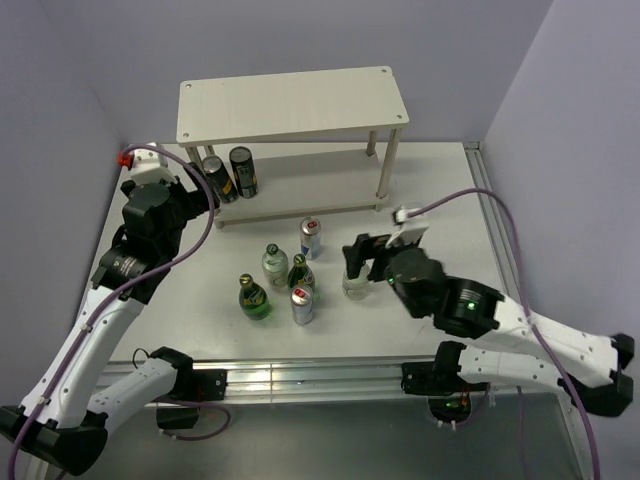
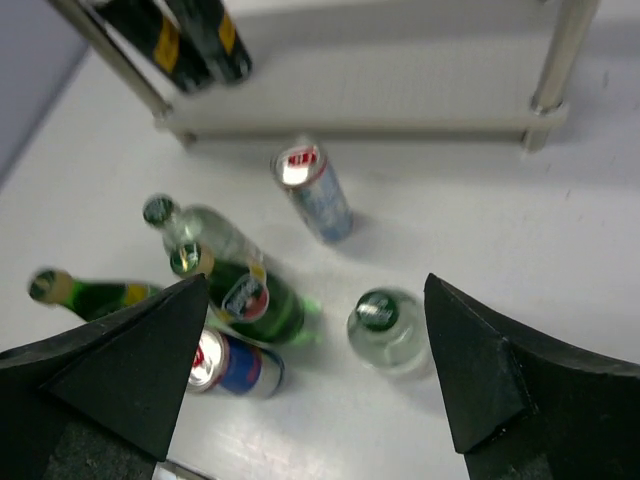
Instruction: Place and organize the beverage onto the shelf
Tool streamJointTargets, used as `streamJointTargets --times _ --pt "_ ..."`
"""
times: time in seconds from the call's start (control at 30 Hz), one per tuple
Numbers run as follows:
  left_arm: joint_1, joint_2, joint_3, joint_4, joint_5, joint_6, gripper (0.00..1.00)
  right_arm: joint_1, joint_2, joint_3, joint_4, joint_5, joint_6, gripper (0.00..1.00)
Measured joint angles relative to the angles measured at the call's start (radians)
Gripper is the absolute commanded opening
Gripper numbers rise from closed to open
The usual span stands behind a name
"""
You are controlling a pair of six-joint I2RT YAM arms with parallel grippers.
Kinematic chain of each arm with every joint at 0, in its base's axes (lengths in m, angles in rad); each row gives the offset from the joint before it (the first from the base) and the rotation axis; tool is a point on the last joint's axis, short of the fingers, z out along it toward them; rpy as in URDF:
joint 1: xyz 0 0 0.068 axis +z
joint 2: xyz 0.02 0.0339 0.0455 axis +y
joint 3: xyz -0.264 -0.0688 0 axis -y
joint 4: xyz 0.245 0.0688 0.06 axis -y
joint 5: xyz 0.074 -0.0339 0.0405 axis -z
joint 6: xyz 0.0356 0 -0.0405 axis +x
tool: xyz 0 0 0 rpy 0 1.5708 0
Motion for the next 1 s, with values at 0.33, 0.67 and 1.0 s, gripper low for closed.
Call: streamJointTargets --times 0.33,0.67,1.0 --pt "0.029 0.017 -0.016 -0.024 0.013 -0.006 0.99 0.136 0.135 -0.156 -0.072 0.2 0.211 0.96" --pt "0.032 0.007 -0.036 -0.025 0.016 -0.005 0.99 0.125 0.266 -0.186 0.032 0.237 0.246 0.94" --pt "0.033 -0.004 -0.038 -0.024 0.016 -0.006 0.99 -0.019 0.288 -0.239 0.161 0.216 0.218 0.7"
